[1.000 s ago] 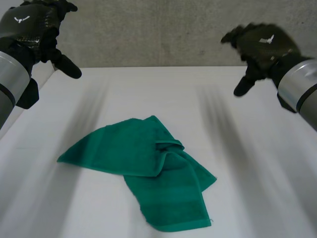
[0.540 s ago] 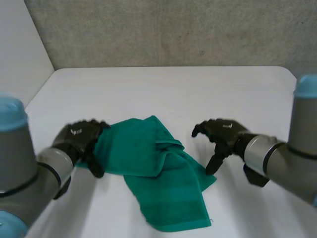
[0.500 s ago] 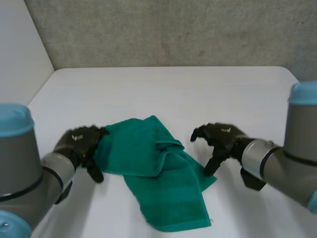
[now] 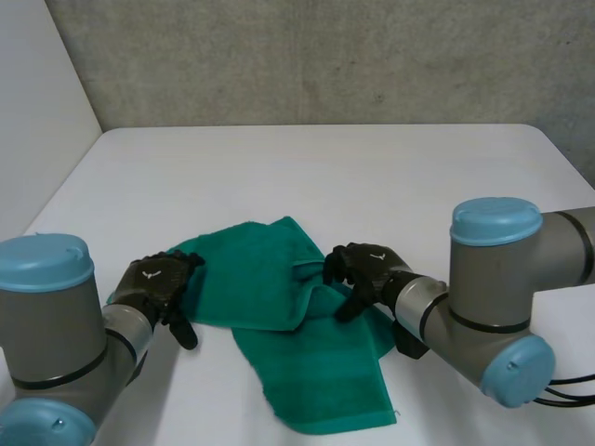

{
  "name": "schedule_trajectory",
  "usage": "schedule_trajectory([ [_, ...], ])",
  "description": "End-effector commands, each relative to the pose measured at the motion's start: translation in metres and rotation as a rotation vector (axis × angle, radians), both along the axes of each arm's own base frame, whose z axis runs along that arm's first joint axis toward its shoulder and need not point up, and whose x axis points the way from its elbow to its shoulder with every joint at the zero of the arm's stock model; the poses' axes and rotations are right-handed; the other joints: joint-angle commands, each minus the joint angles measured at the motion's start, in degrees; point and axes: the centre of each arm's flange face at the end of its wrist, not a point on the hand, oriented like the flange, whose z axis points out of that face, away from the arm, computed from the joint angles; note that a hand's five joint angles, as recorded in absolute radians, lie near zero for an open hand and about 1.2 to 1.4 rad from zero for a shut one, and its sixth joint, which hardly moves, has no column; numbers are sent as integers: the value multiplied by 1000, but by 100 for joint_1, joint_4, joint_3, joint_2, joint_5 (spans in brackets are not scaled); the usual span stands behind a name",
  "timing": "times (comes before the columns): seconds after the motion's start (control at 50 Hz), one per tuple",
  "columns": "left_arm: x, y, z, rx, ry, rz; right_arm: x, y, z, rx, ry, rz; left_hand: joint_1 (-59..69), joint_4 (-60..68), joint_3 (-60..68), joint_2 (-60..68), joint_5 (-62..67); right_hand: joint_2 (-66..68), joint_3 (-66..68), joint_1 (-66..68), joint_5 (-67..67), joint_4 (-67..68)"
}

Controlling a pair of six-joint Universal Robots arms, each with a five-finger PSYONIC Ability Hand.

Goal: Fold the towel.

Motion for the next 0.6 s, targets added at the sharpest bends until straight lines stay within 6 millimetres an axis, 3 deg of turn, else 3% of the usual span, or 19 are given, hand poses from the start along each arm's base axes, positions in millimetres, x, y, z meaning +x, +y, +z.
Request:
schedule_trajectory([
  [0.02,-6,-7,-11,1,0,-12,12,-1,-6,-19,21,-3,451,402,384,411,322,2592,2611,3175,2790,2611],
  [0.08,-7,-8,-14,3,-2,-12,14,-2,-6,-25,21,-2,451,402,384,411,322,4003,4022,4586,4201,4022],
  [0.16,-9,-10,-16,6,-3,-14,13,-6,2,-55,9,-18,451,402,384,411,322,4005,4025,4589,4203,4025],
  [0.22,-10,-12,-17,3,-3,-14,12,-9,27,-118,-19,-34,451,402,384,411,322,4005,4025,4589,4203,4025],
  [0.24,-10,-12,-17,3,-3,-14,12,-9,27,-118,-19,-34,451,402,384,411,322,4005,4025,4589,4203,4025],
  [0.26,-11,-17,-17,-15,5,-14,9,-8,52,-172,-51,-39,584,535,518,545,456,4005,4025,4589,4203,4025],
  [0.34,-14,-22,-18,-44,16,-15,6,-4,83,-240,-93,-39,971,923,905,932,843,4005,4025,4589,4203,4025],
  [0.46,-18,-32,-23,-93,24,-20,-2,-4,92,-259,-88,-52,1896,1847,1829,1856,1767,4005,4025,4589,4203,4025],
  [0.6,-21,-39,-24,-150,-12,-43,-14,-9,83,-279,-1,-60,2772,2724,2706,2733,2644,4005,4025,4589,4203,4025],
])
